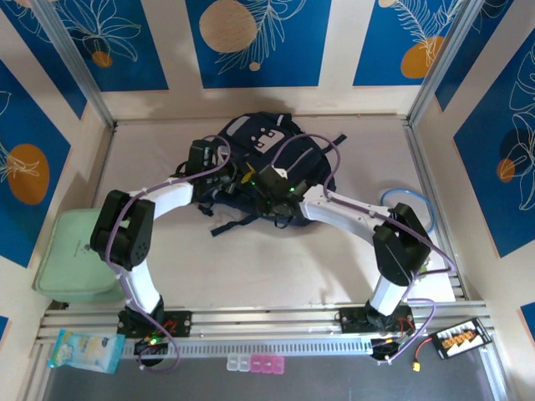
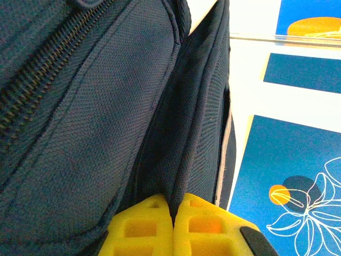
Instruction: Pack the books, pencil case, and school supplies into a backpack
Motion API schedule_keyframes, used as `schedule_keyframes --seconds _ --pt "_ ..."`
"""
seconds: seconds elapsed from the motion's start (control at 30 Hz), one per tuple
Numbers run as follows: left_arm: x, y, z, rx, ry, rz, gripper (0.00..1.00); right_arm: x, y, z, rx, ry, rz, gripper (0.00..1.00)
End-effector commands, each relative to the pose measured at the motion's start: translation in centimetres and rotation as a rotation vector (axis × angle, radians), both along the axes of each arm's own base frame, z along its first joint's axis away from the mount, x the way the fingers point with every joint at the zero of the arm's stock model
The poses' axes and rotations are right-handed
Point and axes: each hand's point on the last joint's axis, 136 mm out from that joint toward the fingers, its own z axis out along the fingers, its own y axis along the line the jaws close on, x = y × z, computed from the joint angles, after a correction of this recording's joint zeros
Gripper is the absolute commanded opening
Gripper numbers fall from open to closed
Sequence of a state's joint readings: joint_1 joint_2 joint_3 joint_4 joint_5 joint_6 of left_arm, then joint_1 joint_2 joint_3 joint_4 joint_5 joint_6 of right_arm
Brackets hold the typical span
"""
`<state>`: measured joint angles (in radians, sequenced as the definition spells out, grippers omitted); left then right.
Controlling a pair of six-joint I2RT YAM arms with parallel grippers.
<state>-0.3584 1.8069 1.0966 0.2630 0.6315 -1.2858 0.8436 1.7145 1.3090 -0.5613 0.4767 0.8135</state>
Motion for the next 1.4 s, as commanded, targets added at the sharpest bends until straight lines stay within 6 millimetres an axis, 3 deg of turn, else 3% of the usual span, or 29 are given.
schedule_keyframes --seconds 0.0,0.27,0.57,0.77,0.87,1.37 --pt "1.0 -0.4 4.6 -0.059 -0.14 0.009 0.0 2.1 0.3 1.5 -0.005 -0.091 -0.068 0.32" --pt "0.9 -0.5 4.4 -0.061 -0.135 0.002 0.0 3.7 0.5 1.0 -0.055 -0.138 -0.091 0.3" --pt "0.8 -0.6 4.5 -0.067 -0.138 -0.006 0.0 4.2 0.5 0.2 -0.089 -0.13 -0.117 0.23" --pt "0.9 -0.5 4.4 -0.055 -0.14 -0.003 0.0 4.0 -0.5 0.3 -0.106 -0.119 -0.143 0.1" --pt "1.0 -0.4 4.3 -0.048 -0.143 -0.002 0.0 3.6 -1.3 0.5 -0.118 -0.114 -0.152 0.04" --pt "2.1 1.0 1.6 0.047 -0.131 0.004 0.0 -1.3 -8.4 -1.1 -0.195 -0.052 -0.133 0.05"
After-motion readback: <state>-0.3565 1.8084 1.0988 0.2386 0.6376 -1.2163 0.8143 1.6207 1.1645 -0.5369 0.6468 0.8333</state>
